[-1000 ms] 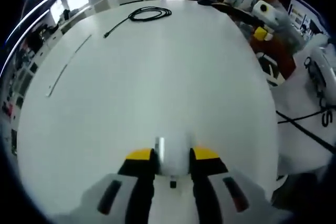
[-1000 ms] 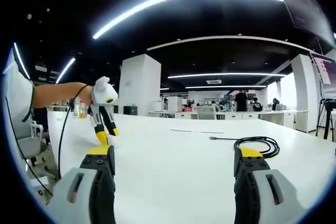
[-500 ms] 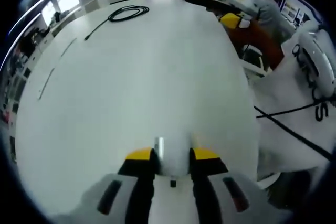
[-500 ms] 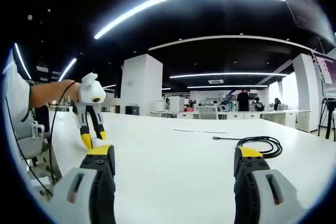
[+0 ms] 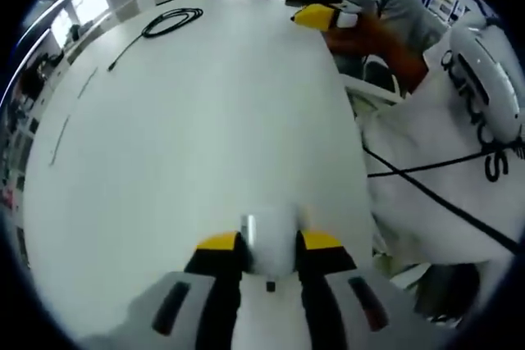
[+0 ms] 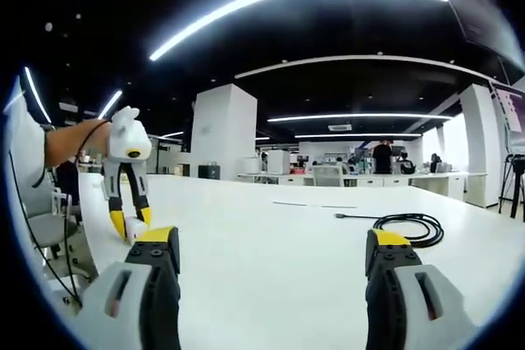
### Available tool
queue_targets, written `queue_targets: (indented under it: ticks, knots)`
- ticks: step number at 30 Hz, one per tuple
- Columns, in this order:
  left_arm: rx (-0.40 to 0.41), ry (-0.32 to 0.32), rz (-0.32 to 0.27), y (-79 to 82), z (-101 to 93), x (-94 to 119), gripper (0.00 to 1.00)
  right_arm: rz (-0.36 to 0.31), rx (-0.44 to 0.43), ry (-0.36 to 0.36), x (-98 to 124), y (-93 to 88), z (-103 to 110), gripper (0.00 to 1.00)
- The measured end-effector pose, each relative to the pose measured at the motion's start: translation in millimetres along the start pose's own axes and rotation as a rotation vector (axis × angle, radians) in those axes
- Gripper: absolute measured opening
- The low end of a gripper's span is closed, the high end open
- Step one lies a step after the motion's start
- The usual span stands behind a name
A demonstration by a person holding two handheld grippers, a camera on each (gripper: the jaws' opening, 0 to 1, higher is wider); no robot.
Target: Plug the desk Type‑C cable into the charger adapter.
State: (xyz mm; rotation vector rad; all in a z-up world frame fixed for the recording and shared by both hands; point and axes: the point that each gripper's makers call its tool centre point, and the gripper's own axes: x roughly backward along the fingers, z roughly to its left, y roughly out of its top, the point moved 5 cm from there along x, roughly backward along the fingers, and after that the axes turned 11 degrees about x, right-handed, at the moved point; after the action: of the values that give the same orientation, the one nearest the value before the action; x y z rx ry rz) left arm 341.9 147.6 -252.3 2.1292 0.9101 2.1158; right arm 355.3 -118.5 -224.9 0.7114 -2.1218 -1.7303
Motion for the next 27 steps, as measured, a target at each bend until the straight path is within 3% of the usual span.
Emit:
queue_targets:
  ticks: [23,27]
  knots:
    - [-0.003,0.021,0.005,-2.2,-5.8,0.0,0.25,0.005,-0.005,-0.003,1.2,-3.0,-0.6,0.95]
    - [0.002,0.023,0.0,-4.4,-4.8,1.5,0.3,0.003,-0.005,-0.007,1.7,-2.9,-1.6,0.95]
